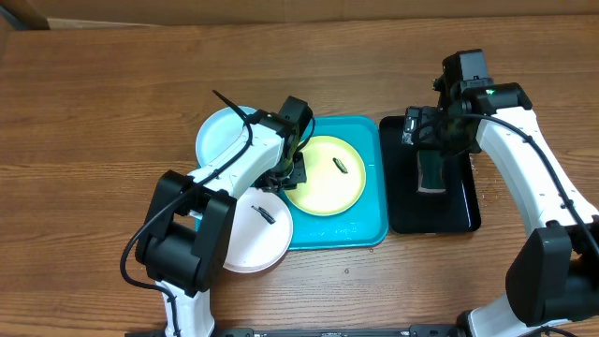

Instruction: Clean dirty plates on tray and stack at the side

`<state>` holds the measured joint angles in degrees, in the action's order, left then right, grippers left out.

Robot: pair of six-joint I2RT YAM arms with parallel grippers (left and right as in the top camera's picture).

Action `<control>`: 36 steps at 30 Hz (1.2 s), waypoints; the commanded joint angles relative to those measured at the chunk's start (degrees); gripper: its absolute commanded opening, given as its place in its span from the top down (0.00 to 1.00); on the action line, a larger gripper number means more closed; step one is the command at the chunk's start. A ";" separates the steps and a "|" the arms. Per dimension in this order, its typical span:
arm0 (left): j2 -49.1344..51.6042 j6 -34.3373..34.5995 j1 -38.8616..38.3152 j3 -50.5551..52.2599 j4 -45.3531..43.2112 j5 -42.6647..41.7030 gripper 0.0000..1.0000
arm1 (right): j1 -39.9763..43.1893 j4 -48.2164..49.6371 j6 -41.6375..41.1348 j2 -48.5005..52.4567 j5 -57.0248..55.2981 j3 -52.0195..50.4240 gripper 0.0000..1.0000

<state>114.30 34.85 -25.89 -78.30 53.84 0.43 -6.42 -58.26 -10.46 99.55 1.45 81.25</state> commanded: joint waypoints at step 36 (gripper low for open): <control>0.11 -4.66 -0.33 -1.07 -4.35 -2.21 0.78 | 0.07 0.15 0.04 -0.09 -0.50 0.09 0.00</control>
<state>114.30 29.89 -25.89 -78.13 49.30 -0.67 -6.42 -58.30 -10.48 99.55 1.45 81.25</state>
